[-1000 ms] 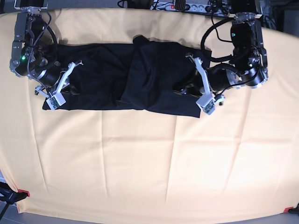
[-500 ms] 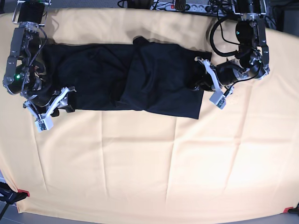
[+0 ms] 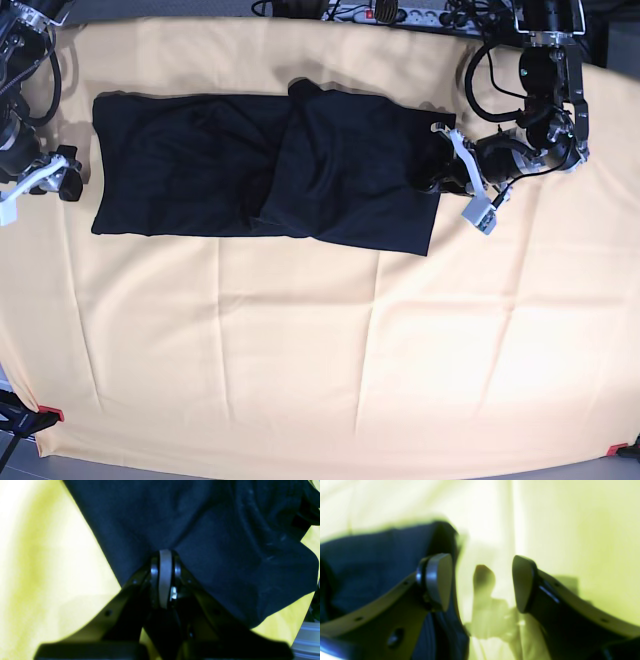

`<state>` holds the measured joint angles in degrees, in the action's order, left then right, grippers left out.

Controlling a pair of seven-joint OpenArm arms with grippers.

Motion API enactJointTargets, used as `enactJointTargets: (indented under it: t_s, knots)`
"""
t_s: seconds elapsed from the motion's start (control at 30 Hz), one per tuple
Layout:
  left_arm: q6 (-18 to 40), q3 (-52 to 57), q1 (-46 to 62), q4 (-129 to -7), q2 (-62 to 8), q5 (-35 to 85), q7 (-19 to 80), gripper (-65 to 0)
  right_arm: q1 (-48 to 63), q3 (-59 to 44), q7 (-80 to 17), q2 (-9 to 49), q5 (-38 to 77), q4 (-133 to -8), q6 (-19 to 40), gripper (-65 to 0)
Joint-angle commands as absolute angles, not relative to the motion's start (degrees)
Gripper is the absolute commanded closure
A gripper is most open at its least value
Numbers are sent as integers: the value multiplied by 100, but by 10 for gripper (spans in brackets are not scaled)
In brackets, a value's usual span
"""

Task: Fold the T-shirt properly
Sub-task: 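Release the strip end with the right gripper and move it aside, then grasp the other strip end with the right gripper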

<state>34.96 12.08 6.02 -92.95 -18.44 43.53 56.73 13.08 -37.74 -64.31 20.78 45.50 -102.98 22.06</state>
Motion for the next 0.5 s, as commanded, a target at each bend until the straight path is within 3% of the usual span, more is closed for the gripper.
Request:
enactJointTargets:
  t_s: [0.0,0.3,0.47]
  knots:
    - [3385,1245,585,-9303,-1938,3994,5937,0,1319,-3826,-6307,2174,4788,-10313,2276,-422]
    - [3385,1245,585,-9314,-1938,4101,6038,0,1273,-3826,-6357,2171,5878,-8611,2939,-422]
    - [3385,1245,587,-9338,-1935,4101,6045,0,978,-3824,-7087,2174,7002,-7625,3437,-422]
